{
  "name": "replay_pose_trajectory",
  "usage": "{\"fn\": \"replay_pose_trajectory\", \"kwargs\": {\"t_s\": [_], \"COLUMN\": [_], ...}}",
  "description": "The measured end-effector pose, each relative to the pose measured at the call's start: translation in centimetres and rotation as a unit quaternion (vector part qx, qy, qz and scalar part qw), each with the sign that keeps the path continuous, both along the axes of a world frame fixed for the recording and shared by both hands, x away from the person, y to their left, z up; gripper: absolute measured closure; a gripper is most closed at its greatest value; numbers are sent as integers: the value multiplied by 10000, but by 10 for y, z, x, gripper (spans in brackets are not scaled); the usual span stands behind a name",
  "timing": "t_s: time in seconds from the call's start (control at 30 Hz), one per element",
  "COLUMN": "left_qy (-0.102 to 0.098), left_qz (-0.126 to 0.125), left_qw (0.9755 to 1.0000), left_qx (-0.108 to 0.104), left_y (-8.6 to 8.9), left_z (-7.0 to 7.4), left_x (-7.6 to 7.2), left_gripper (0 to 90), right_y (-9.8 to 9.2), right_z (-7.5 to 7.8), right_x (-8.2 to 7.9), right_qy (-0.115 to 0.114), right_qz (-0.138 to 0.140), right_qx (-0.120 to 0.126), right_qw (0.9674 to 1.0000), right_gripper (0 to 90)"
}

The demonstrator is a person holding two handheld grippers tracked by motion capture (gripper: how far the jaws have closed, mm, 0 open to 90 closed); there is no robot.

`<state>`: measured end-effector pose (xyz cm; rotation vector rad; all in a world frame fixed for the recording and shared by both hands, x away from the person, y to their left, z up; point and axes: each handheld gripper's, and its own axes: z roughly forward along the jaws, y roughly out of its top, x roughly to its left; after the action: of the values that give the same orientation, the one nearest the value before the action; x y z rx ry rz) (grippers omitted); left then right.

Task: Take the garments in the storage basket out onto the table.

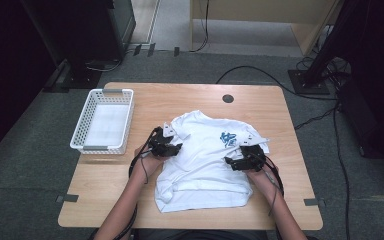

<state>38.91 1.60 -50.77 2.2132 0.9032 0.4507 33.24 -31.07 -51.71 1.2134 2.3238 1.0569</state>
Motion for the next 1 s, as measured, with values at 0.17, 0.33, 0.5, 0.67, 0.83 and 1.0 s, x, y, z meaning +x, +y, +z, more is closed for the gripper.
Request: {"fn": "replay_pose_trajectory", "kwargs": {"t_s": [0.17, 0.33, 0.5, 0.67, 0.83, 1.0], "left_qy": [143, 149, 103, 163, 146, 198], "left_qz": [131, 344, 640, 884, 961, 1062], "left_qw": [9997, 9989, 9971, 9948, 9940, 9929], "left_qx": [-142, -273, -399, -472, -496, -504], "left_y": [6, 15, 30, 44, 48, 53], "left_z": [3, 8, 13, 11, 10, 6], "left_x": [1, 3, 4, 3, 1, 1], "left_gripper": [732, 759, 762, 759, 754, 749], "right_y": [-1, -1, -3, -7, -17, -29], "right_z": [-2, -3, -4, -4, -4, -3], "right_x": [1, 0, 0, 1, 1, 1], "right_qy": [3, -43, -42, -42, -22, 3], "right_qz": [-18, -14, -37, -63, -153, -274], "right_qx": [-30, -162, -199, -214, -223, -214], "right_qw": [10000, 9999, 9998, 9997, 9996, 9994], "right_gripper": [171, 171, 179, 181, 182, 183]}}
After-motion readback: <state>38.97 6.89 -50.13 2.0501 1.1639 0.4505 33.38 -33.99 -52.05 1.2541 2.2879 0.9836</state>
